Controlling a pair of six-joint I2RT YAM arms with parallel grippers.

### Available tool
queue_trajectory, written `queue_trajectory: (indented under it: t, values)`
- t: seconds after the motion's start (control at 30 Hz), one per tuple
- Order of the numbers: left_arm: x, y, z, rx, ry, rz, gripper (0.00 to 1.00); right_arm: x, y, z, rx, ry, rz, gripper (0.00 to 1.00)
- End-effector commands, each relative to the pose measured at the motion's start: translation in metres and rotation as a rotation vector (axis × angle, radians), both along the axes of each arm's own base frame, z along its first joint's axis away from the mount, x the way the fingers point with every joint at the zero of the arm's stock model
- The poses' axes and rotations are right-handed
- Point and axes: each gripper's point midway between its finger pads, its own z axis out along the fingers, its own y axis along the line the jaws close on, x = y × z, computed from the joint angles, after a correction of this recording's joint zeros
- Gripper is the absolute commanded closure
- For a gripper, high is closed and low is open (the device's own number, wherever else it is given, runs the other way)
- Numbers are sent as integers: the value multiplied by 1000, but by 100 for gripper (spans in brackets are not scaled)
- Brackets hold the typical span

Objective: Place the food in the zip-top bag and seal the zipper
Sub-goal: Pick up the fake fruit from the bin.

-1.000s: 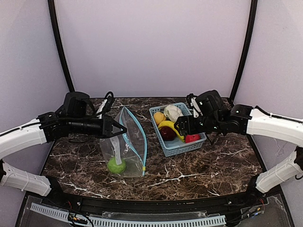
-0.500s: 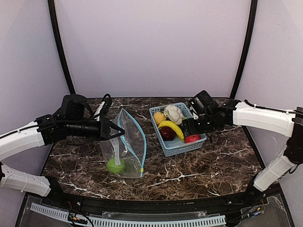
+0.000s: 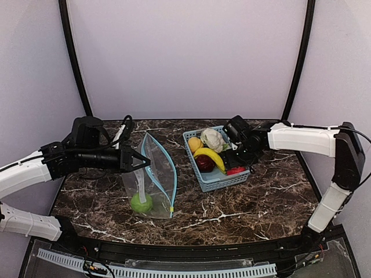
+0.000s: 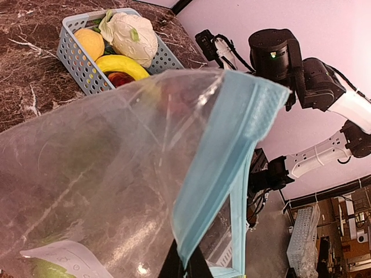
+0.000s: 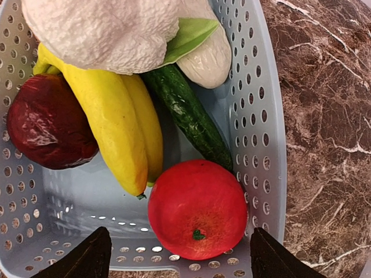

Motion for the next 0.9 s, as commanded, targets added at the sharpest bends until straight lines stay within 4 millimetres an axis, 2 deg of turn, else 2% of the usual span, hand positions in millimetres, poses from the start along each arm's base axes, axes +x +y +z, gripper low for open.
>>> queue_trajectory:
  t: [0.0,0.4,0.67,0.87]
  values:
    - [-2,7,-3,8,4,17,99,9,-6,-4,-52,3,-14,20]
    - [-3,9,-4,20,0,16,99,10,0,-33,-70,80,-6,21]
    - [-2,10,-4,19,-1,23,99,8,22,-29,29,77,59,24]
    - [-1,9,-4,18,4,24,99,7,8,-42,-33,104,14,20]
